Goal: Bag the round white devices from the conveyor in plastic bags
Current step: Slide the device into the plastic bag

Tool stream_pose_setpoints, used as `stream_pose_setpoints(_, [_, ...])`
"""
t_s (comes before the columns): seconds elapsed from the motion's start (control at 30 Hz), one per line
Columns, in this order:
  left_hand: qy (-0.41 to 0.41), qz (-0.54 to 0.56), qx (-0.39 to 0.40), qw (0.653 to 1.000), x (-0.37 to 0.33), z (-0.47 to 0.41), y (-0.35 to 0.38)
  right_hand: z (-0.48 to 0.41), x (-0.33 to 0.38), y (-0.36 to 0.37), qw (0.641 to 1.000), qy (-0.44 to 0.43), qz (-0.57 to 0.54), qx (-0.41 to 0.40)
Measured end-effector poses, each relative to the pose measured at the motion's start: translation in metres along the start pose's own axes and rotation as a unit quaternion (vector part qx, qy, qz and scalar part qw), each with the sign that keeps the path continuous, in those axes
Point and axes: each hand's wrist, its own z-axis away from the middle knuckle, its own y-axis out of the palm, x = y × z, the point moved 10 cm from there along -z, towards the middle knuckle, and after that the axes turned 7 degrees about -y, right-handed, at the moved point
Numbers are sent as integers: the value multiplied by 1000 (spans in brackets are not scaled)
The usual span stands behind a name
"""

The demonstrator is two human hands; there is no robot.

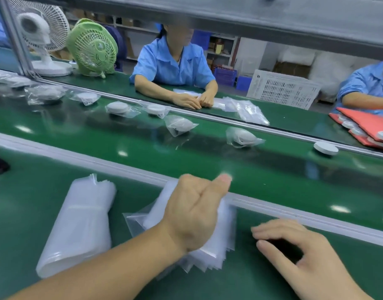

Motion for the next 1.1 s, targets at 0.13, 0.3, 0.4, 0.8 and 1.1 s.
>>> stream_pose_setpoints(0.13, [12,67,-1,998,-7,2,2,12,-36,-11,989,101,-71,-81])
stream_pose_setpoints(0.3, [15,-126,30,991,7,6,18,9,-32,0,993,96,-61,-39])
stream_pose_setpoints(0.4, [25,-117,10,993,3,7,17,10,-35,-4,992,98,-69,-47])
stream_pose_setpoints(0.8, [-35,-31,8,999,13,10,17,9,-45,1,990,107,-85,-31])
stream_pose_setpoints(1.1, [34,-6,-15,999,-3,-2,-6,7,-42,0,992,100,-77,-29])
